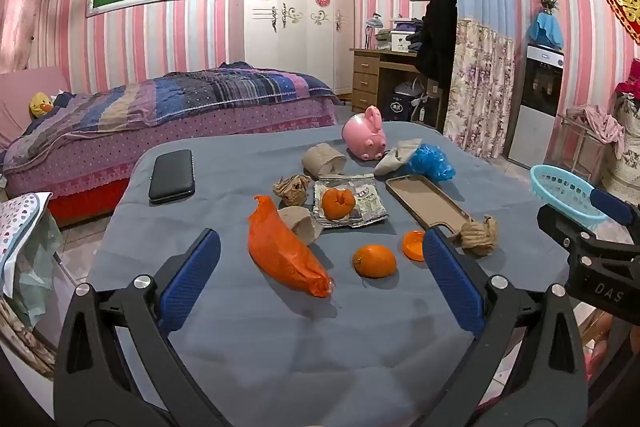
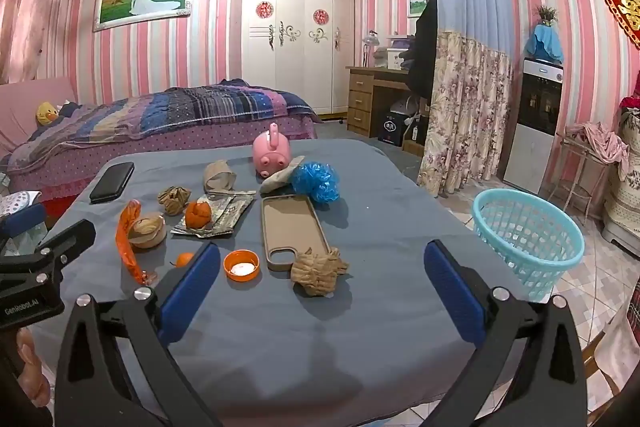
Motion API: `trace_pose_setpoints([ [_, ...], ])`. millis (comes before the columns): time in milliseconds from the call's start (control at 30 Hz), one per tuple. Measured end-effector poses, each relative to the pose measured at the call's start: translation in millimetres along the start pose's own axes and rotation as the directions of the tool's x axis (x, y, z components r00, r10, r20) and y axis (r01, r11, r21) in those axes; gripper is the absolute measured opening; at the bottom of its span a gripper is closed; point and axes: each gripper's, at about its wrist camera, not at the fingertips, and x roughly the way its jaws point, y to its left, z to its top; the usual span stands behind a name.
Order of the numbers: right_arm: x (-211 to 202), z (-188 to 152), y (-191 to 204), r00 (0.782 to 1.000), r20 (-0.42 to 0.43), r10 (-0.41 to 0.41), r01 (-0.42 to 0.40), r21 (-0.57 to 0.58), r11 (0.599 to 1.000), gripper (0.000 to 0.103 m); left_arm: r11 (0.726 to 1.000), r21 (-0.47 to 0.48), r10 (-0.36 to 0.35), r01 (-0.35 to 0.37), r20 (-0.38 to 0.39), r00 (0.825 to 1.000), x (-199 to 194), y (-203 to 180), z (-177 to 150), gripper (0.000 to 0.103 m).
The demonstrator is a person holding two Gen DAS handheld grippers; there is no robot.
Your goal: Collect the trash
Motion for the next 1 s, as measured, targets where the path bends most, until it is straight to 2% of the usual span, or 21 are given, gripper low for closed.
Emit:
trace_pose_setpoints([
  [300,1.2,0.3,-7.5,1.0,-0.01,-0.002,0.002,0.008,1.0,0.099,0.999,-0.033,-0.018,0.018,-0.005,1.0,2.0,6.0,1.8,0.098],
  [333,1.3,0.3,-7.6,1.0,-0.011,-0.001,0.001,0.008,1.0,0.099,1.0,-0.012,-0.006,0.006,-0.001,1.0,-1.9,-0.7,1.5,0.098],
  [1000,4.2,-3.6,3.5,1.0,-0.006,-0.005,0.005,0.01,1.0,0.099,1.0,-0.007,-0.004,0.004,0.009,1.0,-3.8,4.1,4.2,0.098],
])
